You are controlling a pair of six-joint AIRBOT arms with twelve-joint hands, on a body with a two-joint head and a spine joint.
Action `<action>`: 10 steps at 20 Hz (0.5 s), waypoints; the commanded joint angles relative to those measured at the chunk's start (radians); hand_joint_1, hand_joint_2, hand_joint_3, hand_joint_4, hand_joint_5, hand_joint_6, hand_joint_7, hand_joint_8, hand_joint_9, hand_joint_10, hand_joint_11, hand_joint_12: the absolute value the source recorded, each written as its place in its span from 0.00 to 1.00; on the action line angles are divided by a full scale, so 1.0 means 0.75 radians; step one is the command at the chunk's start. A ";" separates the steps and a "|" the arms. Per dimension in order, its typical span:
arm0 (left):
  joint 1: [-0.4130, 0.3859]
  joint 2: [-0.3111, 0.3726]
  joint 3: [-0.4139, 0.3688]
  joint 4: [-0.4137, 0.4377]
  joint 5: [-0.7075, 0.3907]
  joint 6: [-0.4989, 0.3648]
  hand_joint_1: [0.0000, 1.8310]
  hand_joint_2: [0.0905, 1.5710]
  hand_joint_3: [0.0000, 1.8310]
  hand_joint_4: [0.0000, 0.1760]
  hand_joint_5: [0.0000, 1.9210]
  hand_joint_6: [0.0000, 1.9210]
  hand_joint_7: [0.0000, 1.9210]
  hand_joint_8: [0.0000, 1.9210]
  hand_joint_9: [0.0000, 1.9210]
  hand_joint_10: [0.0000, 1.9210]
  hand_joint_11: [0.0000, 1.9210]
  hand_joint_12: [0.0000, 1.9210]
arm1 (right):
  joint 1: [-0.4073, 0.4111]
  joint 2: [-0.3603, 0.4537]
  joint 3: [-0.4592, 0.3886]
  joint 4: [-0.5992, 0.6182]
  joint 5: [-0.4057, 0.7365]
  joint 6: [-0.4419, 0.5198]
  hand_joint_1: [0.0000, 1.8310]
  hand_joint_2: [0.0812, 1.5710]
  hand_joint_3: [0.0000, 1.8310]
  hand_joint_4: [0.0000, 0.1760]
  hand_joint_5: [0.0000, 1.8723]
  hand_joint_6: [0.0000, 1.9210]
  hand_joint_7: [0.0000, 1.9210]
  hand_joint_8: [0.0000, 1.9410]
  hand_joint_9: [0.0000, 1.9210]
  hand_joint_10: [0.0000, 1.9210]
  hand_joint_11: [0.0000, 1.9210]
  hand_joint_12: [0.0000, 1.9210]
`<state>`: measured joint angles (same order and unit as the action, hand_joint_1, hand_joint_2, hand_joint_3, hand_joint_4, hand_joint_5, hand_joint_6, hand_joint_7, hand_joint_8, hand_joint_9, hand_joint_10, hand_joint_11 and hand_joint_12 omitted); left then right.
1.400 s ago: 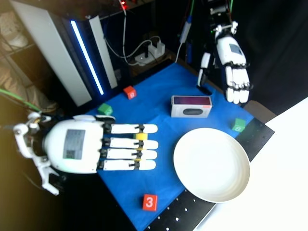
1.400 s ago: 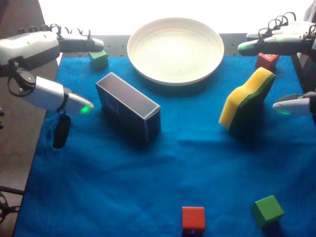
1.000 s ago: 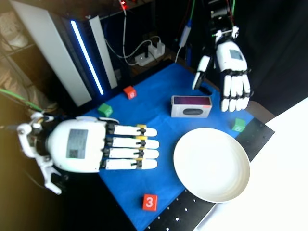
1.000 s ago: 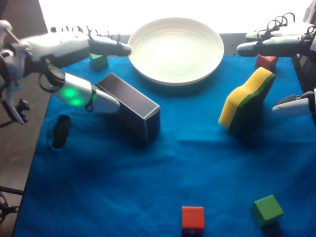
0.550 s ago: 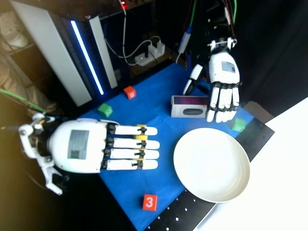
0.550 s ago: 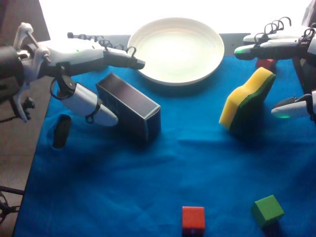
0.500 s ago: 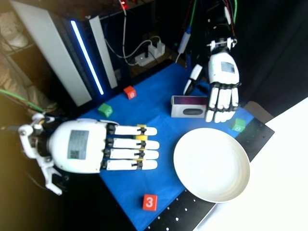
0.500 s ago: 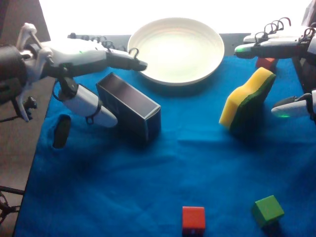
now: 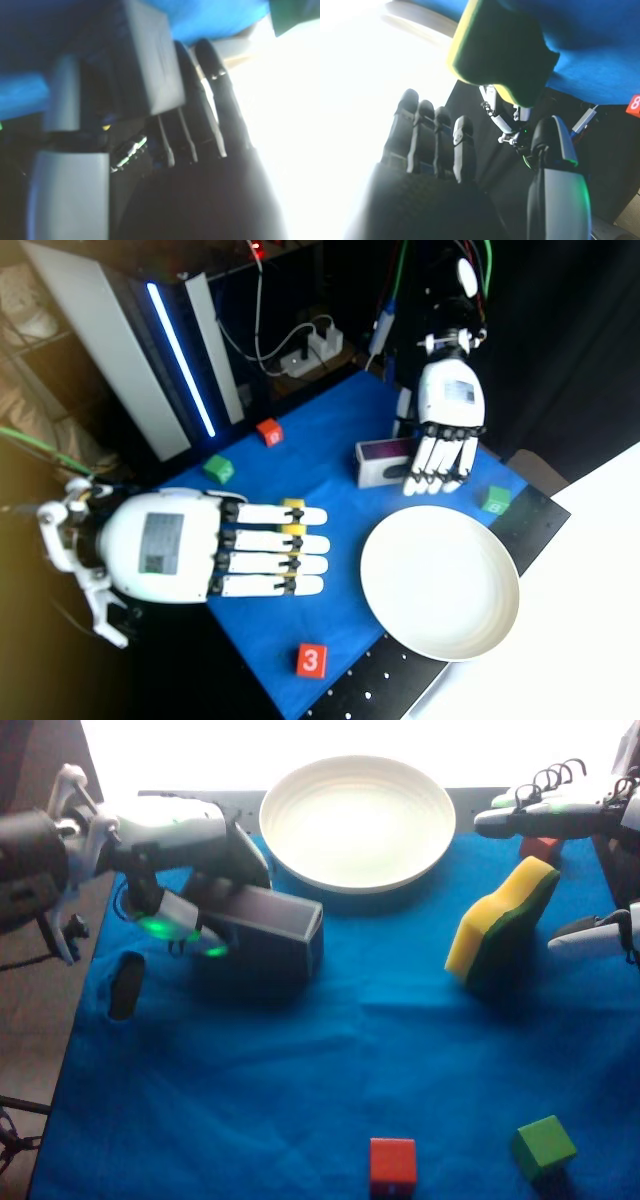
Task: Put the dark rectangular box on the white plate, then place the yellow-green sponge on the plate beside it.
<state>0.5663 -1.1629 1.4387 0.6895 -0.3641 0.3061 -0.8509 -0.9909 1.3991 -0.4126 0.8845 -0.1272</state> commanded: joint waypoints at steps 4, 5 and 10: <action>-0.041 0.023 0.014 -0.325 -0.275 0.125 0.75 0.68 0.00 0.00 0.51 0.46 0.53 0.48 0.50 0.60 0.40 0.64 | 0.017 -0.004 0.004 0.067 0.137 0.010 0.48 0.64 0.01 0.47 0.14 0.00 0.11 0.00 0.09 0.00 0.05 0.11; -0.057 0.026 0.013 -0.348 -0.298 0.135 0.76 0.67 0.00 0.00 0.53 0.43 0.54 0.48 0.49 0.60 0.37 0.64 | 0.017 -0.004 0.004 0.069 0.137 0.010 0.47 0.64 0.01 0.49 0.14 0.00 0.11 0.00 0.09 0.00 0.05 0.11; -0.174 -0.044 0.082 -0.501 -0.295 0.312 0.74 0.66 0.00 0.00 0.58 0.34 0.56 0.46 0.49 0.58 0.29 0.70 | 0.017 -0.017 0.012 0.082 0.137 0.010 0.46 0.64 0.00 0.52 0.14 0.00 0.11 0.00 0.09 0.00 0.07 0.11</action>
<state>0.4412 -1.2064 1.5169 0.3252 -0.4995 0.5381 -0.8509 -1.0035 1.4052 -0.4011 0.8848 -0.1268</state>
